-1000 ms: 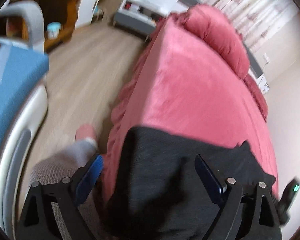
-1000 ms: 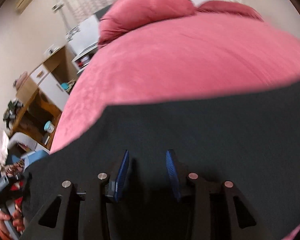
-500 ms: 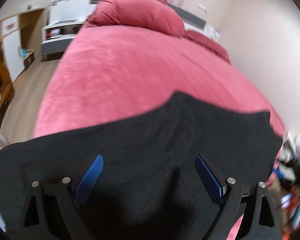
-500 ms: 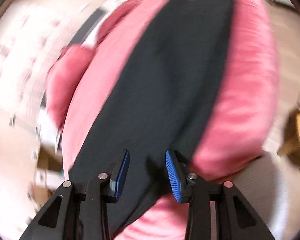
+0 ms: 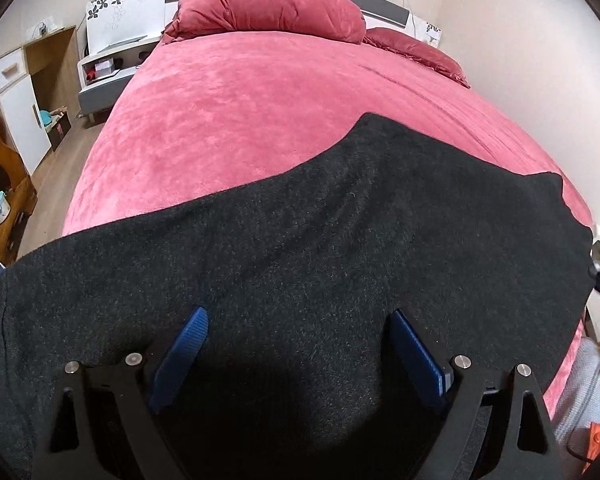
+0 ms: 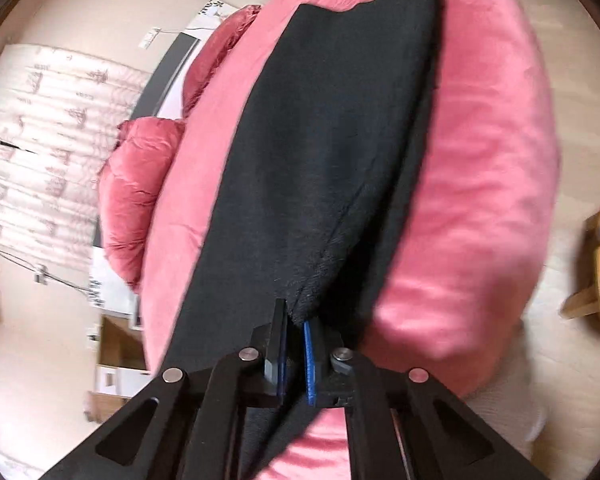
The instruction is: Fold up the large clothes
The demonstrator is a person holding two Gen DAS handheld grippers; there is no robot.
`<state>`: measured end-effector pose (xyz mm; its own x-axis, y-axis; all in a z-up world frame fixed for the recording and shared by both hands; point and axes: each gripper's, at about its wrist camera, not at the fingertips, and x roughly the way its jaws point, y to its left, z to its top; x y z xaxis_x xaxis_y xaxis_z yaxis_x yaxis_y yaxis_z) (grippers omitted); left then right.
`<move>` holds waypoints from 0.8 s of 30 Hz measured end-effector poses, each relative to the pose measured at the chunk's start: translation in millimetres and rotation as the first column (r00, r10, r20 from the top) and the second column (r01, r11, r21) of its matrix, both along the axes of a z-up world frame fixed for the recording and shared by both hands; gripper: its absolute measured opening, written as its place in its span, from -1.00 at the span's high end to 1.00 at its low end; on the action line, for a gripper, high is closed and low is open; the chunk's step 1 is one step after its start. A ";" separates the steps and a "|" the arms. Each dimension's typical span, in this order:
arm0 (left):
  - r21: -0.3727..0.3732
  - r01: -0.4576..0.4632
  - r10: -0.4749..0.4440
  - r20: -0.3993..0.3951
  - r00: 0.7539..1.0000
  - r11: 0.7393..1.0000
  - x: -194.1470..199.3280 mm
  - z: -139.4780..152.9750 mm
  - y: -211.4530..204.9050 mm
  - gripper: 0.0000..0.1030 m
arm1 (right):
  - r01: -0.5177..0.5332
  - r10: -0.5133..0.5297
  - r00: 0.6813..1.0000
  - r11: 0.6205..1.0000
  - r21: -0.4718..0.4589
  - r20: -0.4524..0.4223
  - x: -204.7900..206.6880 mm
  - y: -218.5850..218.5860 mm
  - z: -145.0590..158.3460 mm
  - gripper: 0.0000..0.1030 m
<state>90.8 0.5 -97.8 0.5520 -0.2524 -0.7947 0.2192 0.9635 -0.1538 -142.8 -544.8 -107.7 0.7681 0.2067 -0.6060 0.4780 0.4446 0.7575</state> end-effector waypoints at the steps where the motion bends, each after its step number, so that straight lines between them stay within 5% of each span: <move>1: 0.008 0.002 -0.002 0.001 1.000 1.000 -1.2 0.3 1.1 -0.82 | -0.007 0.008 0.999 1.000 0.017 -0.041 -0.4 -1.7 -12.8 0.87; 3: 0.033 0.007 -0.007 -0.002 1.000 0.999 -2.2 0.5 -1.0 -0.83 | -0.019 0.022 0.999 0.997 0.079 -0.040 1.3 -7.5 -33.1 0.90; 6: 0.047 0.004 -0.004 -0.012 1.000 0.999 -3.4 -0.1 -0.8 -0.83 | 0.008 -0.021 0.998 0.977 0.215 0.061 -8.7 -20.5 -38.7 0.61; 14: -0.065 0.002 -0.004 -0.019 1.000 0.998 5.0 22.8 -18.3 -0.81 | 0.227 -0.234 0.969 0.970 0.089 0.076 -25.9 -100.1 -20.3 0.27; 18: -0.009 -0.010 0.009 -0.064 0.998 1.000 17.9 3.4 -27.7 -0.83 | 0.300 -0.308 0.949 0.949 0.098 0.069 -3.4 -153.3 -23.0 0.19; 21: 0.043 0.038 -0.038 -0.017 0.999 0.998 10.8 -4.3 -36.9 -0.99 | 0.292 -0.305 0.948 0.947 0.136 0.086 24.9 -176.7 -32.2 0.19; 24: 0.099 0.058 -0.058 -0.006 0.998 0.993 6.1 -6.9 -44.6 -0.99 | 0.301 -0.339 0.925 0.930 0.213 0.171 32.4 -195.6 -41.3 0.23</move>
<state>96.9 -44.2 -104.7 0.5363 -0.2036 -0.8191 0.2747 0.9597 -0.0588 -110.4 -740.4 -149.0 0.9130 0.0198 -0.4075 0.4009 0.1415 0.9051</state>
